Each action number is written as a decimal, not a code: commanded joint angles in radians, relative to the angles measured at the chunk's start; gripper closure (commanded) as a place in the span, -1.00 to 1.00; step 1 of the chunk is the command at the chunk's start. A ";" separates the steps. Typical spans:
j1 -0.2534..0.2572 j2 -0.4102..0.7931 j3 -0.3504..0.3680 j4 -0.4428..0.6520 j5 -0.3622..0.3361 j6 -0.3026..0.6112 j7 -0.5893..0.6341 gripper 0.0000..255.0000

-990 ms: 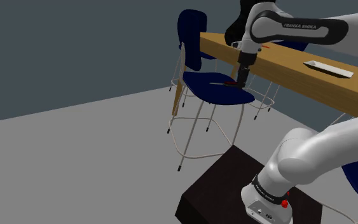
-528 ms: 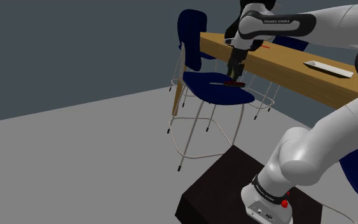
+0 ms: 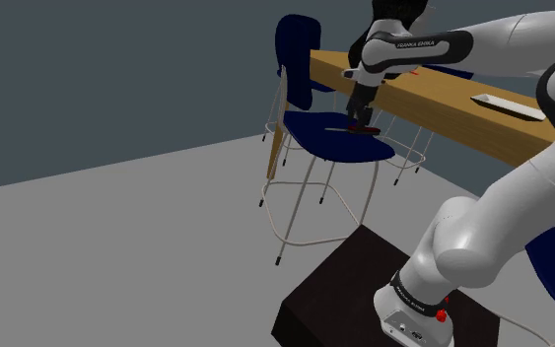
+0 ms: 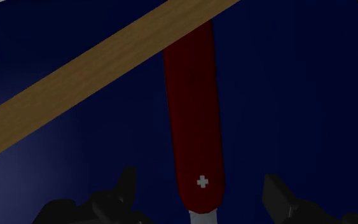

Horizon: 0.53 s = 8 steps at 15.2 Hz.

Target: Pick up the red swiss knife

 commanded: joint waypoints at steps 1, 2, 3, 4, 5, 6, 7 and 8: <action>0.000 0.002 -0.002 -0.016 0.000 0.018 0.001 -1.00; 0.000 0.002 -0.002 -0.016 0.000 0.018 0.001 -1.00; 0.000 0.002 -0.001 -0.015 0.000 0.017 0.001 1.00; 0.000 0.003 -0.002 -0.015 0.000 0.018 0.001 1.00; 0.000 0.002 -0.002 -0.015 0.000 0.017 0.001 1.00; 0.000 0.006 -0.003 -0.012 0.002 0.019 -0.001 1.00; 0.000 0.007 -0.004 -0.013 0.002 0.020 -0.001 1.00; 0.000 0.008 -0.005 -0.014 0.002 0.022 -0.003 1.00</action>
